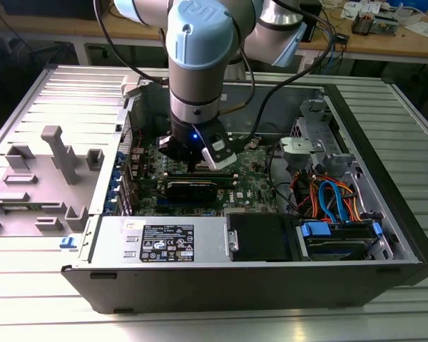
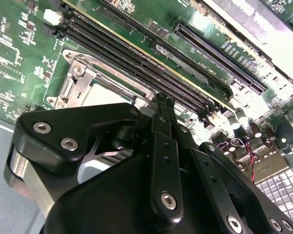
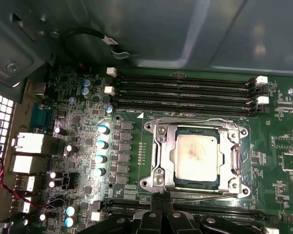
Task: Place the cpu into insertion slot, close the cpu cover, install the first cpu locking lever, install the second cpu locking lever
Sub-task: 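Install the second cpu locking lever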
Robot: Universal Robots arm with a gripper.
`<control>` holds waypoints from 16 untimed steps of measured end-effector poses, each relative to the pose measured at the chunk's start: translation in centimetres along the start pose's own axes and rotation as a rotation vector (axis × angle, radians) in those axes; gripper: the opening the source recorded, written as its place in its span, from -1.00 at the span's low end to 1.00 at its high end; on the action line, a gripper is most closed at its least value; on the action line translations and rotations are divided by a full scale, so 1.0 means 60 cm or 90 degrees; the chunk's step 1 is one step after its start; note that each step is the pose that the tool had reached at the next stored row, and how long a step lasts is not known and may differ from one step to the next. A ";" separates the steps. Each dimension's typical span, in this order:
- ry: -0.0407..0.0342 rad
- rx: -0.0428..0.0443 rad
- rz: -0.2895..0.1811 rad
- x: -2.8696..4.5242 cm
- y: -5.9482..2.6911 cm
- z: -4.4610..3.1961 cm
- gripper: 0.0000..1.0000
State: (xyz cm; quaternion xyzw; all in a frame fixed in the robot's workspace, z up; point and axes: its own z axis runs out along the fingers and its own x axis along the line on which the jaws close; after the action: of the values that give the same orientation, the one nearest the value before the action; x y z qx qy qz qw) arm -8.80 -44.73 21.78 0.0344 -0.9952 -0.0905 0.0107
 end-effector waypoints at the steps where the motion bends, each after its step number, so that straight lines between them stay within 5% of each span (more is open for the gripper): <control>1: -0.0002 -0.0024 0.000 0.000 0.000 0.003 -0.79; 12: -0.0006 -0.0262 -0.007 0.009 -0.003 0.020 -0.79; 16: -0.0005 -0.0269 -0.008 0.011 -0.003 0.020 -0.79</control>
State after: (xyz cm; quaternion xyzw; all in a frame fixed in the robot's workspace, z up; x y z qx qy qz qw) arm -9.45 -44.72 20.56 0.0407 -0.9929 -0.1116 0.0105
